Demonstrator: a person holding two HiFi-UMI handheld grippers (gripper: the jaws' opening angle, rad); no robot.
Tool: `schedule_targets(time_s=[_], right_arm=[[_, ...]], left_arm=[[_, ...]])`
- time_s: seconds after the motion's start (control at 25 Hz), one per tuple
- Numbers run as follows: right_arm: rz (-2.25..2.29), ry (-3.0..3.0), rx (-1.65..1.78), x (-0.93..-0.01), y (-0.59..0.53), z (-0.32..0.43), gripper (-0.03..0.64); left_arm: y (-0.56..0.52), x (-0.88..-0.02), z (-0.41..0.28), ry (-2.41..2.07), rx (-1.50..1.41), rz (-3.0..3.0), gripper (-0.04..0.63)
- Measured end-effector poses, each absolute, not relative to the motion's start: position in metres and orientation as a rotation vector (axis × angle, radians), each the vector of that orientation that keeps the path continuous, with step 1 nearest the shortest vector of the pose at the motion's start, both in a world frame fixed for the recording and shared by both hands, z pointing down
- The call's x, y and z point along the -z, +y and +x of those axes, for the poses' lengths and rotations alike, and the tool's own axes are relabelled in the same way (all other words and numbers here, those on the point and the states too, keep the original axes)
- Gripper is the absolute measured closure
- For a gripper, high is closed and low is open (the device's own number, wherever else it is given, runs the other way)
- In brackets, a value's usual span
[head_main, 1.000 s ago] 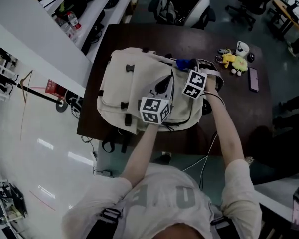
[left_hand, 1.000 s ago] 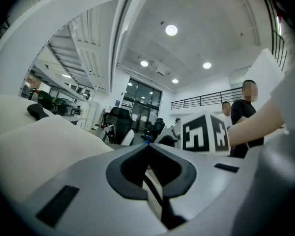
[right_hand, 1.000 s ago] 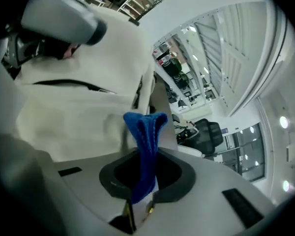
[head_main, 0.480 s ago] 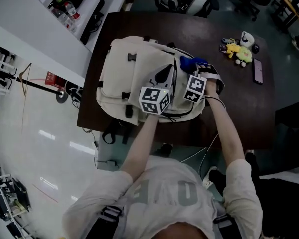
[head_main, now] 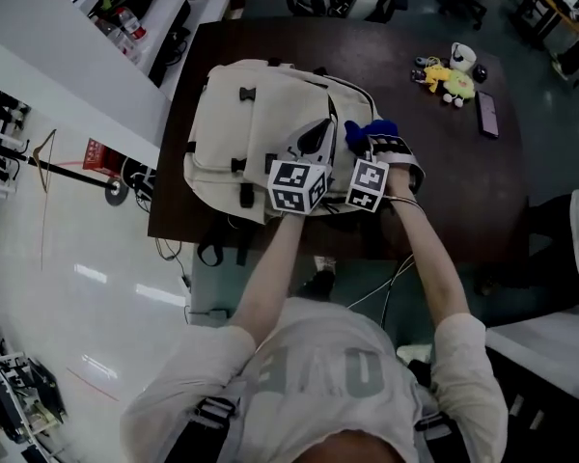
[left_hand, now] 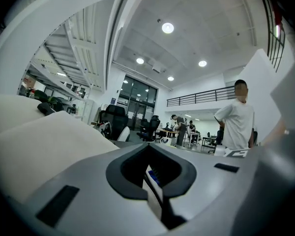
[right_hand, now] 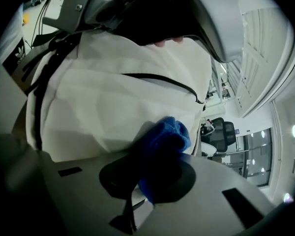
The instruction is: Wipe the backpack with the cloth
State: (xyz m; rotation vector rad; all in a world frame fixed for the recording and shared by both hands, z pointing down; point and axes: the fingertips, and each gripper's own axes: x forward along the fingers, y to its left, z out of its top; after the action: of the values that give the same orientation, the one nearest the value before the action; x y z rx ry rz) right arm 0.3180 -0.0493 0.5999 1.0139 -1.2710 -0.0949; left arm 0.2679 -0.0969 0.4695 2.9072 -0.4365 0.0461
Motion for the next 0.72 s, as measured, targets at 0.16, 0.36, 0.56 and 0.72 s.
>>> schedule_targets(time_s=[0.16,0.36,0.56,0.72], right_arm=[[1.024,-1.26,0.067,-0.601,-0.029,0.304,0.575],[1.049,-1.245,0.032,-0.599,-0.002,0.284,0.575],[1.01,-1.239,0.049,-0.6,0.025,0.247,0.575],[1.0,-1.236,0.054,-0.604,0.044,0.229,0.575]], left_arm=[[-0.076,-0.475,0.248,-0.428,-0.048,2.892,0.591],[-0.052,-0.478,0.215,-0.427,-0.037,2.879,0.591],[-0.029,-0.48,0.184,-0.43,-0.04,2.864,0.591],[-0.013,-0.475,0.17,-0.428,-0.026,2.865,0.591]])
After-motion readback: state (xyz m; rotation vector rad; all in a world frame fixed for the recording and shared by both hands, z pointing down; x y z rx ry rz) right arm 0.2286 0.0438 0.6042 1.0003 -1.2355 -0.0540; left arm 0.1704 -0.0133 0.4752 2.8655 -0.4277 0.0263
